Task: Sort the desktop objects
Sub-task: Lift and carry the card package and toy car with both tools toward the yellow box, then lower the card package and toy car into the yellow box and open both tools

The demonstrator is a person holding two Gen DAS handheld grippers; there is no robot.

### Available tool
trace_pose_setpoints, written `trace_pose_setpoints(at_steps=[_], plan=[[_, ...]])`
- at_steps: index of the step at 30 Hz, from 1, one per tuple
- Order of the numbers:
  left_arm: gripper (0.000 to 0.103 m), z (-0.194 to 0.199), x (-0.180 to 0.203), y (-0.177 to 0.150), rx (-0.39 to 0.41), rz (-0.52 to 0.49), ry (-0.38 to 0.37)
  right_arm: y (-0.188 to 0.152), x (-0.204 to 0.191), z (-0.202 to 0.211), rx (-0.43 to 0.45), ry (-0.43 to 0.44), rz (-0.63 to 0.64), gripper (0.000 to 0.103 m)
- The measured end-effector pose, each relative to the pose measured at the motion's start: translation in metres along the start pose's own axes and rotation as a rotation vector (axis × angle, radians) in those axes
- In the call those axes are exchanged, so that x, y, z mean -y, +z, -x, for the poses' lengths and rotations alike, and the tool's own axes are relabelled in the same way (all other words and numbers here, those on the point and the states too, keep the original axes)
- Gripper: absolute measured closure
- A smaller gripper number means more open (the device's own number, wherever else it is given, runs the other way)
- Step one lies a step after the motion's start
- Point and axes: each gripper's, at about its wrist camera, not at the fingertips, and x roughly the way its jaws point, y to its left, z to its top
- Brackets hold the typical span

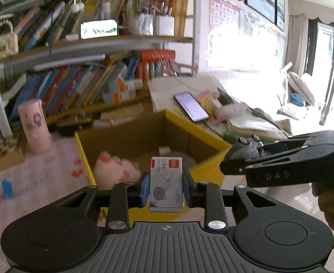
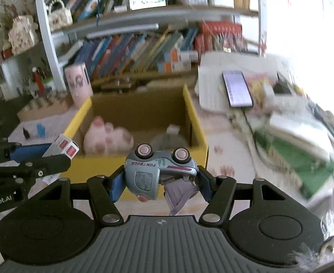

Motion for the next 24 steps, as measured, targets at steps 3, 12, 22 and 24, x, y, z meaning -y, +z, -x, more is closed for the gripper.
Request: trace_pose_setpoints(at_steps=[3, 12, 22, 24], plan=[[0.075, -0.015, 0.001, 0.010, 0.014, -0.021, 0.027, 0.016, 0.007, -0.010, 0.033, 0.014, 0.023, 0.042], [0.075, -0.066, -0.012, 0.016, -0.036, -0.039, 0.090, 0.051, 0.010, -0.055, 0.048, 0.073, 0.106, 0.042], [0.075, -0.106, -0.020, 0.001, -0.153, -0.020, 0.112, 0.055, -0.006, -0.110, -0.044, 0.121, 0.175, 0.042], [0.075, -0.112, -0.026, 0.001, -0.178, 0.021, 0.101, 0.057, -0.009, -0.123, -0.070, 0.132, 0.191, 0.042]])
